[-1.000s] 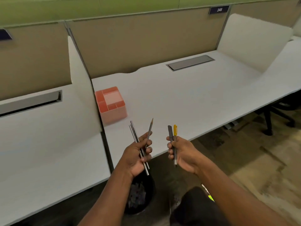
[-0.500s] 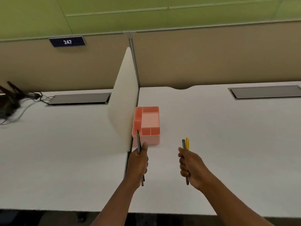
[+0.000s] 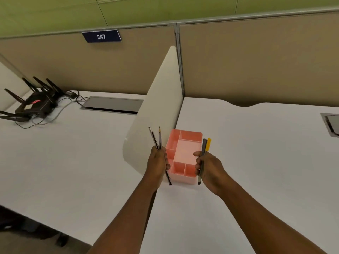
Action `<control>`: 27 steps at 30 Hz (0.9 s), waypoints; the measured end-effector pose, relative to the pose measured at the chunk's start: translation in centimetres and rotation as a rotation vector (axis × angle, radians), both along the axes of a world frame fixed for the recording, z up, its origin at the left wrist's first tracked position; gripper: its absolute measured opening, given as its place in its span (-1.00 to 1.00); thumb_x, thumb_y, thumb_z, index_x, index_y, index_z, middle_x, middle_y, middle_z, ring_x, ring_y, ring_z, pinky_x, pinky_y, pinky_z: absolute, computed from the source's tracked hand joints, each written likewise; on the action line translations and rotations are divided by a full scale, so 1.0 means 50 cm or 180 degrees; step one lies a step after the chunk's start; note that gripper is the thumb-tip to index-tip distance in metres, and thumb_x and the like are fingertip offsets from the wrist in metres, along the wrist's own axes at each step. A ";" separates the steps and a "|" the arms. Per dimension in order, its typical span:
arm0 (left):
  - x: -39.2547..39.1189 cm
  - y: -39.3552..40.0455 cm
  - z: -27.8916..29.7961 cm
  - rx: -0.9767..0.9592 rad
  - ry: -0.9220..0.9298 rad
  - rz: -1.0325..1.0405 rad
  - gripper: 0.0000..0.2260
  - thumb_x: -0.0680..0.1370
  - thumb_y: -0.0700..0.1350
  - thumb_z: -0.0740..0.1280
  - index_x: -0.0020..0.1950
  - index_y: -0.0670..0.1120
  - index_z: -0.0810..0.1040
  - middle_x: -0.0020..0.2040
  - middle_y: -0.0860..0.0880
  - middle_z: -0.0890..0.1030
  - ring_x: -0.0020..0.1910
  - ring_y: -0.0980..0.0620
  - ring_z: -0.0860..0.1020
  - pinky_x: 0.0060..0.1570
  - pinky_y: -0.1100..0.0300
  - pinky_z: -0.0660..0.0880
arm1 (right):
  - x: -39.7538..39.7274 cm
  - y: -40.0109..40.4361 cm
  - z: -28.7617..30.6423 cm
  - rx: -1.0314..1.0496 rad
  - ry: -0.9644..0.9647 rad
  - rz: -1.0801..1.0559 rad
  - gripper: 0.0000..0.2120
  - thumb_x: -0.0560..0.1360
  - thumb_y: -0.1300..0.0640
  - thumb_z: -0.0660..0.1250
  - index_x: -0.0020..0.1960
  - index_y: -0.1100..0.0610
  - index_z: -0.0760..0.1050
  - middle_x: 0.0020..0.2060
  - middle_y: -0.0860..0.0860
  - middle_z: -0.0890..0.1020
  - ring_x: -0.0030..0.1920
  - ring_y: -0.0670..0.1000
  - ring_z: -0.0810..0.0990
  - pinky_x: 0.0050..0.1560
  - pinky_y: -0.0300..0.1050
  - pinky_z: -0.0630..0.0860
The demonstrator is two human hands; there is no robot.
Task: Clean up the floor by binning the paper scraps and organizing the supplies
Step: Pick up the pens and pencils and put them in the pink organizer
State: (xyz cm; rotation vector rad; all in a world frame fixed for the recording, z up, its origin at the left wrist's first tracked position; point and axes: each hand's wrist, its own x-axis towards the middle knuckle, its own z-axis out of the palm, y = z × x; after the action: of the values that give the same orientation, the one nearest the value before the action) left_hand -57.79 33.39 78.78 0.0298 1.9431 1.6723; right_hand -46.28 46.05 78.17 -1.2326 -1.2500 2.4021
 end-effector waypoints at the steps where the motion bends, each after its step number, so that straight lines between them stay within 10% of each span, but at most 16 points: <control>1: -0.017 0.012 -0.002 -0.0013 0.0243 -0.0048 -0.86 0.64 -0.13 0.13 -0.12 -0.06 0.37 -0.32 0.00 0.39 -0.38 0.09 0.38 -0.34 0.17 0.42 | -0.026 0.013 -0.001 0.0050 0.0011 0.0024 -0.72 0.54 0.33 0.02 0.10 0.23 0.47 -0.31 0.05 0.40 -0.32 -0.03 0.37 -0.25 -0.13 0.41; 5: -0.066 0.054 -0.026 -0.0312 0.1322 -0.0494 -0.87 0.68 -0.12 0.06 0.05 -0.11 0.37 -0.04 -0.06 0.59 -0.03 0.01 0.58 0.05 0.17 0.50 | -0.138 0.055 -0.007 0.0228 0.0275 0.0068 -0.81 0.63 0.26 0.03 0.03 0.17 0.41 -0.28 0.07 0.45 -0.30 -0.02 0.44 -0.11 -0.11 0.50; 9: -0.083 0.060 -0.075 -0.0968 0.1817 -0.0765 -0.78 0.67 -0.06 0.06 0.22 -0.15 0.33 0.14 -0.11 0.62 -0.14 -0.07 0.63 -0.15 0.14 0.58 | -0.249 0.067 -0.030 0.0802 0.0516 0.0205 -0.84 0.67 0.09 0.03 0.01 0.07 0.37 -0.09 0.04 0.63 -0.07 0.00 0.62 0.09 -0.11 0.53; 14: -0.062 0.043 -0.136 -0.1216 0.1672 -0.1021 -0.63 0.68 -0.06 0.06 0.46 -0.15 0.24 0.43 -0.07 0.41 0.39 -0.05 0.42 0.39 -0.01 0.36 | -0.340 0.070 -0.083 0.1381 0.0220 0.0707 -0.86 0.67 0.06 0.02 -0.01 0.00 0.31 0.08 -0.06 0.60 0.20 0.01 0.52 0.05 -0.10 0.47; 22: -0.065 0.038 -0.160 -0.1534 0.1375 -0.0739 -0.58 0.65 -0.11 0.18 0.51 -0.10 0.25 0.42 -0.06 0.44 0.40 -0.03 0.41 0.41 0.19 0.24 | -0.372 0.080 -0.121 0.1931 -0.0207 0.0851 -0.78 0.56 0.14 0.26 0.20 0.04 0.40 0.07 -0.05 0.58 -0.05 -0.09 0.55 -0.14 -0.25 0.46; 27: -0.065 0.033 -0.156 -0.1536 0.1296 -0.0801 -0.71 0.61 -0.11 0.26 0.32 -0.11 0.41 0.21 -0.09 0.60 0.19 -0.11 0.57 0.26 0.01 0.50 | -0.362 0.094 -0.118 0.2387 -0.0359 0.1235 -0.60 0.61 0.20 0.18 0.44 0.10 0.29 0.33 0.02 0.48 0.28 -0.01 0.47 0.21 -0.18 0.42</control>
State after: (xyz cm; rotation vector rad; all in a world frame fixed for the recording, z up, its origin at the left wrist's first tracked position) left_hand -61.04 35.02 70.99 0.4397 2.4790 1.0606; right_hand -64.37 50.73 72.29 -0.9462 -2.3005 1.7448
